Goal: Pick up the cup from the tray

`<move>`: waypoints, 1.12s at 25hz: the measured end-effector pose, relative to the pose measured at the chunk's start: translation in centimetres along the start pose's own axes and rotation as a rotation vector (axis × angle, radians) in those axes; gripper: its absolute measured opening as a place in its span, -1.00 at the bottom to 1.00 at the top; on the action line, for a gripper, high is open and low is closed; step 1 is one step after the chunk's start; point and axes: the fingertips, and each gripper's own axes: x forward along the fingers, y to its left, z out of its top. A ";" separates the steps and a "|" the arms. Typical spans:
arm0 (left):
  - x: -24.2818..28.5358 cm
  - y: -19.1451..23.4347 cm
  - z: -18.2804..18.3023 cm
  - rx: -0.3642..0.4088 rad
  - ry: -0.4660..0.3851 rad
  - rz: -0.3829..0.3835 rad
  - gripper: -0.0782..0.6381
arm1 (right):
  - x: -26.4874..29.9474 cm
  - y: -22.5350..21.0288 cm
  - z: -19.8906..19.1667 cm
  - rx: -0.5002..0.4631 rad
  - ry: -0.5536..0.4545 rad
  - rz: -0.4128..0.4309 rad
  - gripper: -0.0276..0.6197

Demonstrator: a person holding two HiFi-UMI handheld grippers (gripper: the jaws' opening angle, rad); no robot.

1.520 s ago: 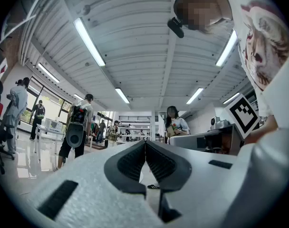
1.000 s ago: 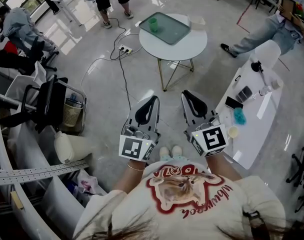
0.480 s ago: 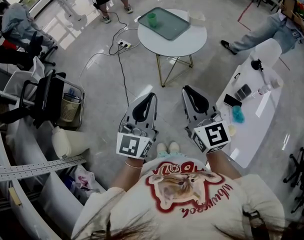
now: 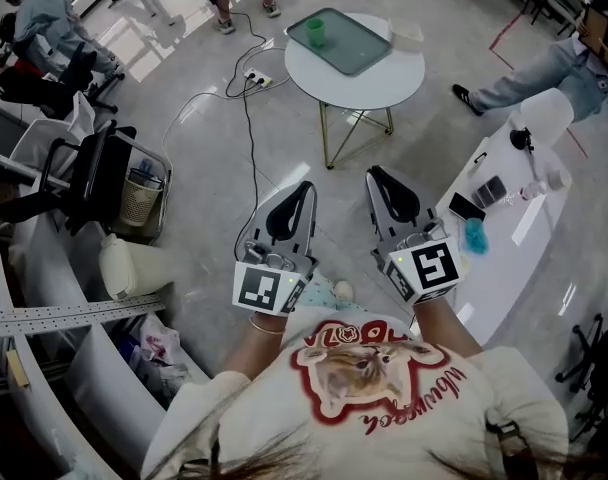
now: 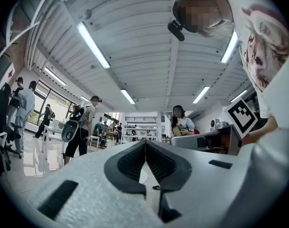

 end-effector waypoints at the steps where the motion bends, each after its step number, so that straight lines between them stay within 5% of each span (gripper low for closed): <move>1: 0.0 0.1 -0.1 -0.001 0.002 0.005 -0.74 | 0.1 0.1 -0.2 0.001 0.004 0.006 -0.78; 14: 4.9 5.2 -0.6 0.018 -0.029 -0.005 -0.74 | 6.5 -2.4 0.1 -0.039 -0.014 0.017 -0.78; 28: 19.7 19.7 -2.7 -0.003 -0.021 -0.081 -0.74 | 24.4 -9.7 0.9 -0.043 -0.016 -0.057 -0.78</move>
